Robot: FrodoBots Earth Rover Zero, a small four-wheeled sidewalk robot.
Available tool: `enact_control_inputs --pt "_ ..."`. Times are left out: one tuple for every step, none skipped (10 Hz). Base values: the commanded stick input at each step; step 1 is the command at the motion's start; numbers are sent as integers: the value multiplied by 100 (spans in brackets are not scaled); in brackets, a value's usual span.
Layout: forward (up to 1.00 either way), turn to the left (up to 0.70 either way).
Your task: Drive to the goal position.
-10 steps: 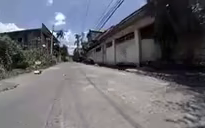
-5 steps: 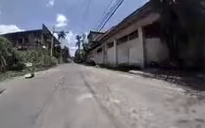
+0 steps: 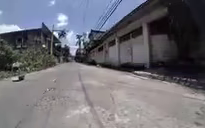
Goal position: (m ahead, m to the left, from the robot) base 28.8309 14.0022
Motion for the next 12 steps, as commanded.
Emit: enact_control_inputs --pt "100 8" --pt "100 8" --pt "100 8" --pt "100 8" --pt "100 8" --pt "100 8" --pt "100 8" --pt "100 8" --pt "100 8" --pt "100 8" --pt "100 8" --pt "100 8"
